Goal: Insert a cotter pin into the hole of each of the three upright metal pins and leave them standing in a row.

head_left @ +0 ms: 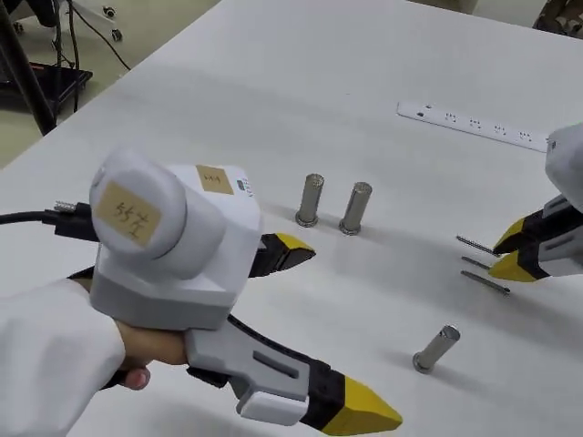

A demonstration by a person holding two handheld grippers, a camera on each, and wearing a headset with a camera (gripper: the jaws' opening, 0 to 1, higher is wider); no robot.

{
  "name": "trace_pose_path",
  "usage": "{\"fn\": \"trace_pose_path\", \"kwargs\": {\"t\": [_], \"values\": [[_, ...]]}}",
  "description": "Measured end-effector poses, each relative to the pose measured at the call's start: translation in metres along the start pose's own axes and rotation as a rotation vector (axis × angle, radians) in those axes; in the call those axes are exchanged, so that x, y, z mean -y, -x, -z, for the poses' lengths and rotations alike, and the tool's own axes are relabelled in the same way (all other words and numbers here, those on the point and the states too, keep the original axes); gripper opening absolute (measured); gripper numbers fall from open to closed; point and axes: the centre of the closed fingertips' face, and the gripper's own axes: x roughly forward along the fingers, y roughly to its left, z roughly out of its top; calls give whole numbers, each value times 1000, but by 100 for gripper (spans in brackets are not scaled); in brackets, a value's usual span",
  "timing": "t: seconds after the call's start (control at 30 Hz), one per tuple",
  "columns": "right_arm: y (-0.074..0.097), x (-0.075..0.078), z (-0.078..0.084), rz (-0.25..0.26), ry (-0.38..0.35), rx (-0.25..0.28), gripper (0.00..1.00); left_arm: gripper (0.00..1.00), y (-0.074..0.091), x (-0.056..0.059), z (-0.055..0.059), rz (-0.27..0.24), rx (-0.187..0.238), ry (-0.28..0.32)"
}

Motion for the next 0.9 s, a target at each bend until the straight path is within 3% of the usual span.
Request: {"fn": "trace_pose_path", "kwargs": {"t": [0.23,0.6,0.9], "values": [[-10,0,4,-39,-5,-32,5,95,-1,-1,-2,-2,13,9],[-14,5,10,-45,9,-68,0,95,-3,0,1,3,11,23],[-15,6,9,-71,111,-141,0,94,-4,2,6,6,-1,28]]}}
